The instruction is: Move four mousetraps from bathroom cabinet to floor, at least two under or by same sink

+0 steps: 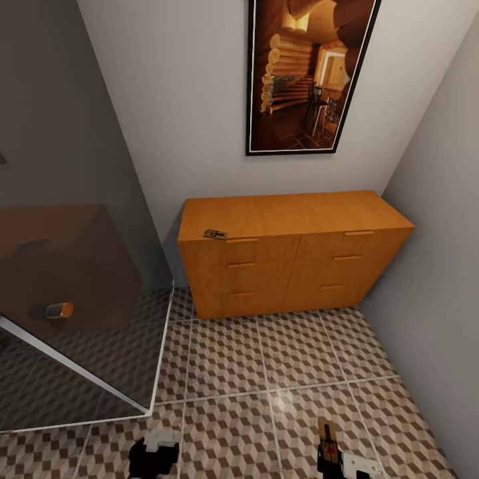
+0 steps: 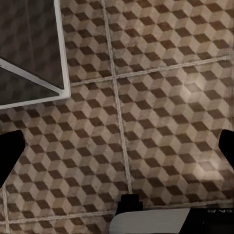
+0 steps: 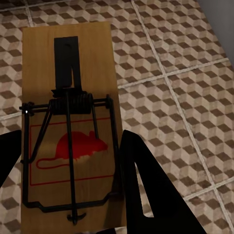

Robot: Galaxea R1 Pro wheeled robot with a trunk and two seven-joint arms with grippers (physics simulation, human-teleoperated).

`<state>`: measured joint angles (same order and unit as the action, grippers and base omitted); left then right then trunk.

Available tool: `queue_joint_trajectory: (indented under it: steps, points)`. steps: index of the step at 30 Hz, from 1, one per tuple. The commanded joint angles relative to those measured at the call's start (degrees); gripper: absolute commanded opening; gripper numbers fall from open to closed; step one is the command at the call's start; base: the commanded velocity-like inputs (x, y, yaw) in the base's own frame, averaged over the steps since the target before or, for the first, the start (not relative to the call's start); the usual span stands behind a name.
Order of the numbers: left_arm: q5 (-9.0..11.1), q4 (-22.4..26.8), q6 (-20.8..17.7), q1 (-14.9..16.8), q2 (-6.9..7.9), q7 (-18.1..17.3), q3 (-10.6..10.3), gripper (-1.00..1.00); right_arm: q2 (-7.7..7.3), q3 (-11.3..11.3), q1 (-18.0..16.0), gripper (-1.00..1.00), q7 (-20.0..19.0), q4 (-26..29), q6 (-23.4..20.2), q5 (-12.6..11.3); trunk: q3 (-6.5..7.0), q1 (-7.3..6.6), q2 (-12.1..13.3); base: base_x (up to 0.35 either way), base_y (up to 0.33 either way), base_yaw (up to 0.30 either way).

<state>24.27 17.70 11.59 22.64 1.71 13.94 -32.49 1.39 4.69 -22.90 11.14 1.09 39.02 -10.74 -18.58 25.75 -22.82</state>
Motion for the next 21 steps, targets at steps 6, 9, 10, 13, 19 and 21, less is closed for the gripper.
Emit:
queue_joint_trajectory:
  steps: [6, 9, 10, 13, 19, 21]
  points:
    - [0.4, 4.1, -4.4, 0.0, 0.25, 1.0, -0.5, 1.0, -0.07, 0.5, 0.0, -1.0, -0.3, 0.0, -0.1, -0.5, -0.09, 0.03, -0.1, 0.0, 0.0, 0.0]
    - [0.4, 5.7, -6.2, 0.0, 0.34, 1.1, -0.5, 1.0, -0.19, 0.5, 0.0, -1.0, -0.6, 0.0, -0.1, -0.6, -0.09, 0.03, -0.1, 0.0, 0.0, 0.0]
    - [0.4, 5.9, -6.4, 0.0, 0.35, 1.1, -0.5, 1.0, -0.2, 0.5, 0.0, -1.0, -0.6, 0.0, -0.1, -0.6, -0.09, 0.03, -0.1, 0.0, 0.0, 0.0]
    - [0.4, 6.3, -6.9, 0.0, 0.37, 1.1, -0.5, 1.0, -0.14, 0.5, 0.0, -1.0, -0.6, 0.0, -0.2, -0.5, -0.09, 0.03, -0.1, 0.0, 0.0, 0.0]
    - [0.4, 7.2, -7.2, 0.0, 0.4, 1.2, -0.4, 1.0, -0.07, 0.5, 0.0, -1.0, -0.7, -0.1, -0.2, -0.6, -0.09, 0.03, -0.1, 0.0, 0.0, 0.0]
    - [0.4, 7.6, -7.2, 0.0, 0.4, 1.2, -0.4, 1.0, -0.07, 0.5, 0.0, -1.0, -0.7, -0.1, -0.2, -0.6, -0.09, 0.03, -0.1, 0.0, 0.0, 0.0]
